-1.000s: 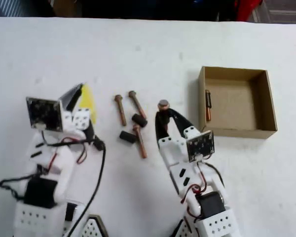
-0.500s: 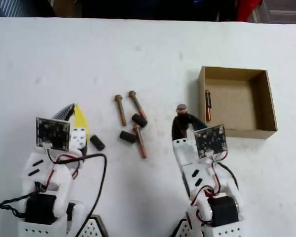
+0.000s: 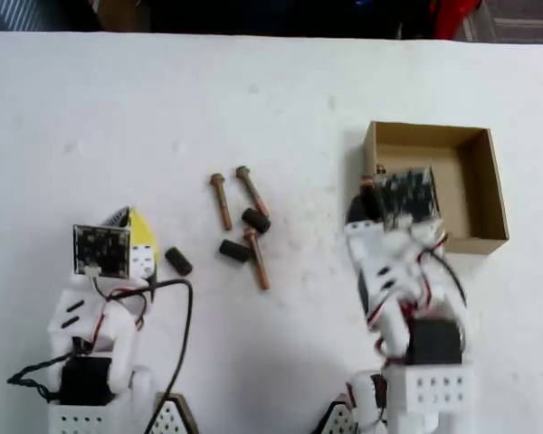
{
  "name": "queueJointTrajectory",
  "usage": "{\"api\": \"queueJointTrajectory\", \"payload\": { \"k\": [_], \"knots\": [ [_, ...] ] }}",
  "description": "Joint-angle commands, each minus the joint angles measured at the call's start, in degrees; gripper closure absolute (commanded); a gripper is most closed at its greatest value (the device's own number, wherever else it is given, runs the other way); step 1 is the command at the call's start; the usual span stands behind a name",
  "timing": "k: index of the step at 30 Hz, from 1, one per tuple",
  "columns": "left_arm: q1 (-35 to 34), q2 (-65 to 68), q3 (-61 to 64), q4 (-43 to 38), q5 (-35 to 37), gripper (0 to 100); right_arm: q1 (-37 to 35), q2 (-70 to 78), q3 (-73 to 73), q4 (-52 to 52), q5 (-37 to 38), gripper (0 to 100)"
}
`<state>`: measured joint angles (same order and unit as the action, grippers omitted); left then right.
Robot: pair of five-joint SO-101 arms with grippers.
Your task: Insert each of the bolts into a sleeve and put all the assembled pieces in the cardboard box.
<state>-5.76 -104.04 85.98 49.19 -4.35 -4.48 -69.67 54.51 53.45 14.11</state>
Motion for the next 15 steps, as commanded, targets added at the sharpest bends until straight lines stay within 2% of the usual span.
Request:
{"api": "queueJointTrajectory", "payload": {
  "k": [1,8,15],
  "knots": [
    [-0.4,-0.75,1.58,0.26,-0.7,95,3.91,10.42,-7.91,-2.68,3.34,98.1],
    [-0.4,-0.75,5.98,0.0,-0.79,95,8.84,27.47,-13.45,-8.48,3.69,98.0],
    [-0.48,-0.75,9.05,-2.9,-0.79,95,11.21,44.97,-23.47,-9.8,3.69,98.1]
  ]
}}
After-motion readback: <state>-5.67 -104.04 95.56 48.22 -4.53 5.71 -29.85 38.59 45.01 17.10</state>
